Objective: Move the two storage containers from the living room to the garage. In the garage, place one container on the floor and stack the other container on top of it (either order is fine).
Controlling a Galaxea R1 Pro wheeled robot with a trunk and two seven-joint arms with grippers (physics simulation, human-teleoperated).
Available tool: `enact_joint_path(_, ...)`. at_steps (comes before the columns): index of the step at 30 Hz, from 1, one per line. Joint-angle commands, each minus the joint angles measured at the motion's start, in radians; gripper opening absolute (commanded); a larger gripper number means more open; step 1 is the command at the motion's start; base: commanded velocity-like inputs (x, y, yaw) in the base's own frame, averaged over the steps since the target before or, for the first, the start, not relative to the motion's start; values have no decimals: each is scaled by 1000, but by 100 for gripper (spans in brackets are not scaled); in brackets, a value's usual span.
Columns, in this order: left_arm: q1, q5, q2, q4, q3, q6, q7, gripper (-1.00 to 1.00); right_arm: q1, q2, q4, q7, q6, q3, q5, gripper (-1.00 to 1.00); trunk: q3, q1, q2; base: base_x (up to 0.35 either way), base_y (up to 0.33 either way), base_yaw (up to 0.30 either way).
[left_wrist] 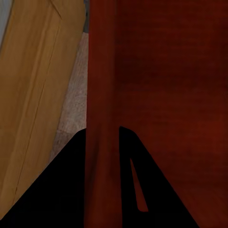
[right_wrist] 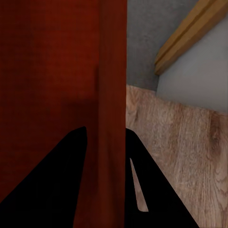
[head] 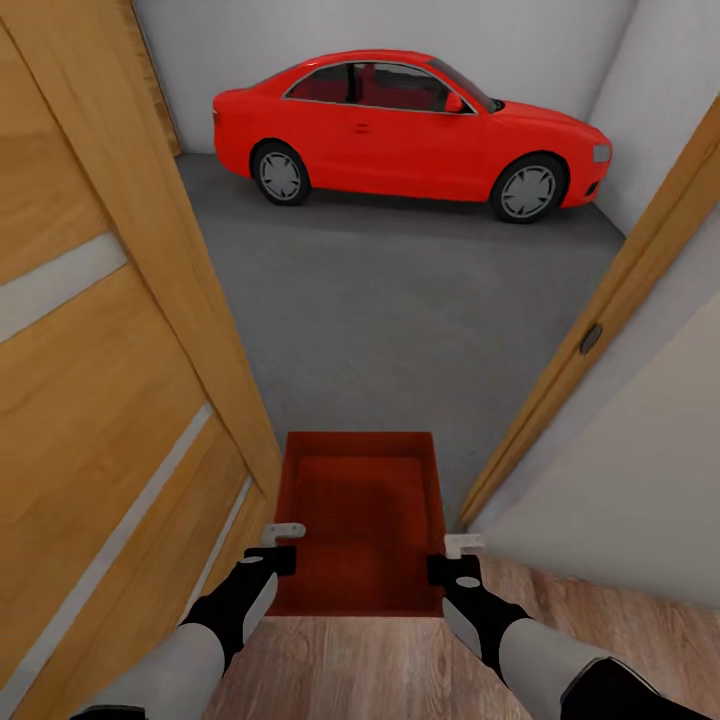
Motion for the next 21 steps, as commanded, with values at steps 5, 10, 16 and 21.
enact_joint_path(5,-1,3,5,-56,11,6,5,-100,0,1,46,0,0,27,-14,-100,-1,0,-1,9,22,-153)
enact_joint_path(10,-1,3,5,-56,11,6,5,-100,0,1,46,0,0,27,-15,-100,-1,0,-1,1,2,-212)
enact_joint_path(16,-1,3,5,-56,11,6,6,-100,0,0,46,0,0,27,-14,-100,-1,0,-1,0,0,-192)
enact_joint_path(21,-1,3,5,-56,12,6,6,-100,0,0,46,0,0,27,-14,-100,-1,0,-1,0,0,-166)
